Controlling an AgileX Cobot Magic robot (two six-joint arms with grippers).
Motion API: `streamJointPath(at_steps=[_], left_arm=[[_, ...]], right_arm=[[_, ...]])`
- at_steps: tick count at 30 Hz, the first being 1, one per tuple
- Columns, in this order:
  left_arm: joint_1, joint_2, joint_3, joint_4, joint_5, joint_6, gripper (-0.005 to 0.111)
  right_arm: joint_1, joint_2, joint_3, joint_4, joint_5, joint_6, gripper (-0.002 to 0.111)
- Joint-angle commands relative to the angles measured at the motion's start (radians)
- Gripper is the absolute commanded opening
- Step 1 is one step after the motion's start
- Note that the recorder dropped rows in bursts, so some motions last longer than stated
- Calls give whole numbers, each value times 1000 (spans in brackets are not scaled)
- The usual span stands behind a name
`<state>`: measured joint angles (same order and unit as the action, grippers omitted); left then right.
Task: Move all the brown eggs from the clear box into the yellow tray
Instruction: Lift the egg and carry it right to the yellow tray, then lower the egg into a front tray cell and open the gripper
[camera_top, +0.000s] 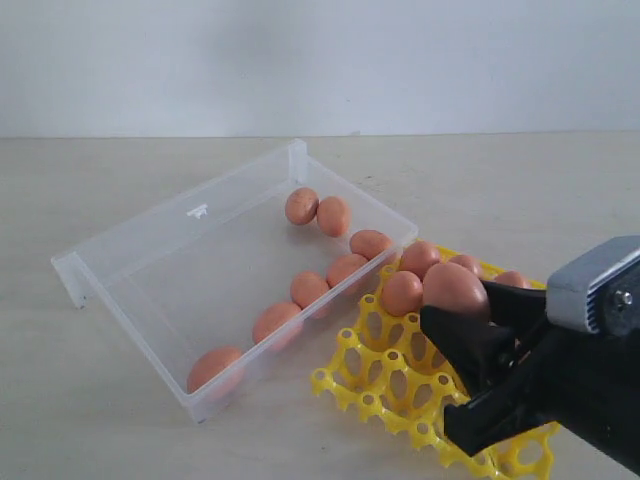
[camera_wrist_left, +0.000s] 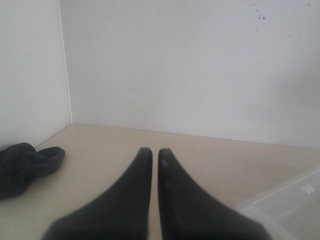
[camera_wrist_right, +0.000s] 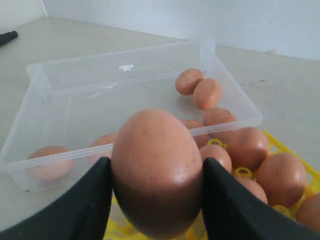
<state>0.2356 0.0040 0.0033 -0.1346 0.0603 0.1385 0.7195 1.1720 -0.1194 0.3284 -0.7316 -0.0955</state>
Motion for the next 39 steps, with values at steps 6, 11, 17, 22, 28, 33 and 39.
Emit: streamJointPath(at_steps=[6,11,17,22,28,33,39], left_arm=[[-1,-4,-3,0,-7,2,4],[-1,-4,-3,0,-9,2,4],[-1,-4,-3,0,-9,2,4],[-1,-4,-3,0,-7,2,4],[-1,-4,-3,0,-7,2,4],[-1,-4,-3,0,-7,2,4],[-1,-4,-3,0,-7,2,4]], right_arm=[[-1,471,-248,0,29,12,0],[-1,537,-265,-20,-161,46,0],[-1,639,-265,-16,-178,61,0],[-1,674,-265,-9,-223,61,0],[-1,675,-265,58,-254,61,0],[-1,675,-267,81,-246,57,12],[-1,675,-338,96,-148,-39,45]])
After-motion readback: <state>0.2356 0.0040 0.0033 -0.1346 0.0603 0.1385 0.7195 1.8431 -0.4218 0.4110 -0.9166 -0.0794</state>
